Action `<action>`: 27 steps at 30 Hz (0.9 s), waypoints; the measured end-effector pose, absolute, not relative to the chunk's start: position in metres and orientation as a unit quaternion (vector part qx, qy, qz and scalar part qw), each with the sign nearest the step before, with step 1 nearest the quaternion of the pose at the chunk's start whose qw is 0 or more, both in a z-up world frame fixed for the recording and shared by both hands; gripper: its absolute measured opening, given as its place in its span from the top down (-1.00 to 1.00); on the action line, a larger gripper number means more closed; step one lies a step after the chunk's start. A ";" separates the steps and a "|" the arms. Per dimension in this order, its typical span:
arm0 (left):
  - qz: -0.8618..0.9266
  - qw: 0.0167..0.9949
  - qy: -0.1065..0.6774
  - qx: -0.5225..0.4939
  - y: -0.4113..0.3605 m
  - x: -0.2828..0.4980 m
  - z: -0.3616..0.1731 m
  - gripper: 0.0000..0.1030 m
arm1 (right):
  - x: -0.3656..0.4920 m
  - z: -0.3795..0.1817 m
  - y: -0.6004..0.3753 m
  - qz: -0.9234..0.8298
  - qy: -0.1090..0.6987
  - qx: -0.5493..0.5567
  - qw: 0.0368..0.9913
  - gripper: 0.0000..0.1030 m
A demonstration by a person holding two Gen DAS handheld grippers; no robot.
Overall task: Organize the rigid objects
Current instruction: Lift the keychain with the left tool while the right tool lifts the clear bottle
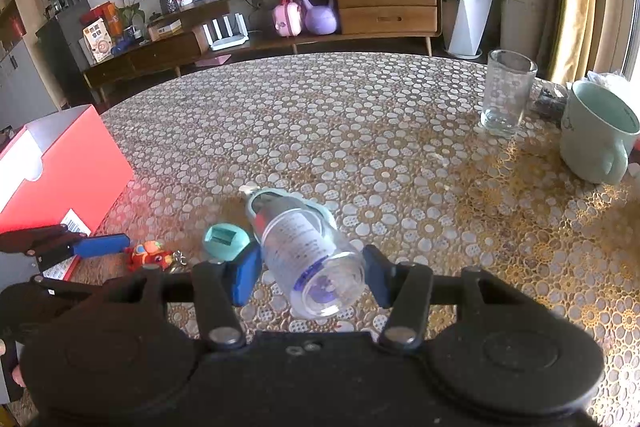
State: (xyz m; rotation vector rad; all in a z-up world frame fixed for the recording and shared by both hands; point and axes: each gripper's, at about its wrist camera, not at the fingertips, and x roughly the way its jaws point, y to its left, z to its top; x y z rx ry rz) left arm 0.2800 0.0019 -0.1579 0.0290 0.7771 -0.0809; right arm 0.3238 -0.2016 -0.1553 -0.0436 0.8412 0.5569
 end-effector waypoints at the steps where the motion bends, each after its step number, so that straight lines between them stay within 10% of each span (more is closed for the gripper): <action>1: -0.040 0.925 0.377 0.016 0.002 0.280 -0.158 -0.10 | 0.324 -0.155 -0.202 0.267 0.403 -0.020 0.875 -0.05; 27: -0.024 0.922 0.385 -0.043 0.012 0.233 -0.121 0.26 | 0.231 -0.114 -0.201 0.258 0.382 0.001 0.887 -0.05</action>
